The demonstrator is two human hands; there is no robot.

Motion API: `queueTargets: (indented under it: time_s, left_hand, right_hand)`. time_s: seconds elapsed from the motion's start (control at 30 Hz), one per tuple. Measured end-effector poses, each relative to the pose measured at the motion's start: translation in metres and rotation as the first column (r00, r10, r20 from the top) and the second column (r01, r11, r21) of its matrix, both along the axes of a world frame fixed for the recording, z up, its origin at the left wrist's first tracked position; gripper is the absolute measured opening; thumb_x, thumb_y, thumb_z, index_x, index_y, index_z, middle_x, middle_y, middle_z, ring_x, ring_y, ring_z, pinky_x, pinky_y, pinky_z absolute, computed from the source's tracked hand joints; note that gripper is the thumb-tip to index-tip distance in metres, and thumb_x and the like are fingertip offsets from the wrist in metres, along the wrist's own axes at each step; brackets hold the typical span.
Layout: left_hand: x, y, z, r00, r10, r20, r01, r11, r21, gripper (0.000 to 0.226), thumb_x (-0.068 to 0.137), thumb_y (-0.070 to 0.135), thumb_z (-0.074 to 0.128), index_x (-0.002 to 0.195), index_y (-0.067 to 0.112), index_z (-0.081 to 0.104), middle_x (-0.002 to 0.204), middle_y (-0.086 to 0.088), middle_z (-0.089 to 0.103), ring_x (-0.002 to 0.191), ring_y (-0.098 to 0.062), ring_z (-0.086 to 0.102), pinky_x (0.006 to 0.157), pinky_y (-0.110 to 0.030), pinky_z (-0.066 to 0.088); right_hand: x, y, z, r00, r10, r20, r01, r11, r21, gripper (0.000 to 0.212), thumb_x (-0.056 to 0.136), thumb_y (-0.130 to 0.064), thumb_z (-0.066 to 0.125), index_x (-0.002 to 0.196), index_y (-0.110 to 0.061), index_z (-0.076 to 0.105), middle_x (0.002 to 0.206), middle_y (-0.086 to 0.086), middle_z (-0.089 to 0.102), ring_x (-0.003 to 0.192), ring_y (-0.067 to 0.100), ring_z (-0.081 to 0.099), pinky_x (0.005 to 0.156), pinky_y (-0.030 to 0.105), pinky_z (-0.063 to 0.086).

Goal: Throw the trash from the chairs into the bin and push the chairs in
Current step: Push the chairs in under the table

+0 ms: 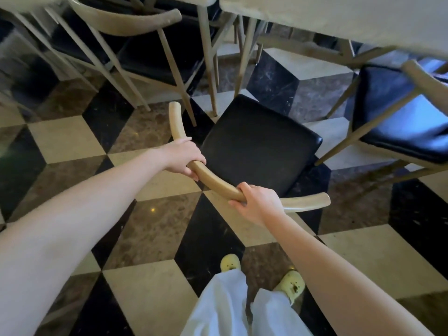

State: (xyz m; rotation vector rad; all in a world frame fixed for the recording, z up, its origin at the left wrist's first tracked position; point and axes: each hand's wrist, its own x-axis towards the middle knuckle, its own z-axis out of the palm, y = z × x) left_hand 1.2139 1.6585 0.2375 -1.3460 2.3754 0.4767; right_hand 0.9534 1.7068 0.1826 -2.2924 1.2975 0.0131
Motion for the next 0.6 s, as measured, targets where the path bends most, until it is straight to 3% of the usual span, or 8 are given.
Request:
queueTargets:
  time_s: [0.17,0.3,0.43,0.6]
  left_hand:
    - [0.013,-0.021,0.004,0.99,-0.05,0.131,0.046,0.998,0.033,0.032,0.08,0.041,0.069,0.11,0.032,0.063,0.116,0.012,0.063,0.12,-0.008,0.05,0.117,-0.038,0.01]
    - [0.007,-0.029,0.005,0.99,-0.037,0.139,0.022,0.994,0.105,0.027,0.078,0.035,0.074,0.102,0.029,0.062,0.109,0.008,0.063,0.109,-0.011,0.056,0.104,-0.032,0.039]
    - [-0.003,-0.041,0.008,0.984,-0.054,0.17,0.029,0.989,0.145,0.029,0.079,0.035,0.073,0.104,0.026,0.06,0.108,0.005,0.061,0.101,-0.011,0.055,0.096,-0.032,0.045]
    - [-0.022,-0.071,0.016,0.991,-0.061,0.122,0.043,0.989,0.143,0.029,0.078,0.042,0.072,0.099,0.026,0.061,0.101,0.007,0.061,0.095,-0.011,0.055,0.093,-0.031,0.045]
  right_hand:
    - [-0.004,-0.001,-0.002,0.998,0.018,-0.065,-0.02,0.999,-0.029,0.04,0.082,-0.07,0.041,0.089,-0.031,0.046,0.065,-0.017,0.043,0.05,-0.001,0.036,0.045,0.017,0.021]
    - [-0.01,-0.001,-0.002,0.993,0.054,-0.102,-0.062,0.994,-0.084,0.045,0.08,-0.076,0.03,0.079,-0.031,0.028,0.054,-0.017,0.03,0.043,0.001,0.031,0.043,0.019,0.015]
    - [-0.022,-0.011,-0.001,0.996,0.043,-0.08,-0.054,0.989,-0.139,0.05,0.08,-0.077,0.024,0.073,-0.028,0.028,0.049,-0.015,0.028,0.04,0.003,0.028,0.042,0.021,0.015]
    - [-0.053,-0.047,0.011,0.995,0.046,-0.09,-0.065,0.975,-0.211,0.061,0.08,-0.08,0.019,0.077,-0.025,0.046,0.058,-0.011,0.052,0.047,0.011,0.051,0.047,0.028,0.045]
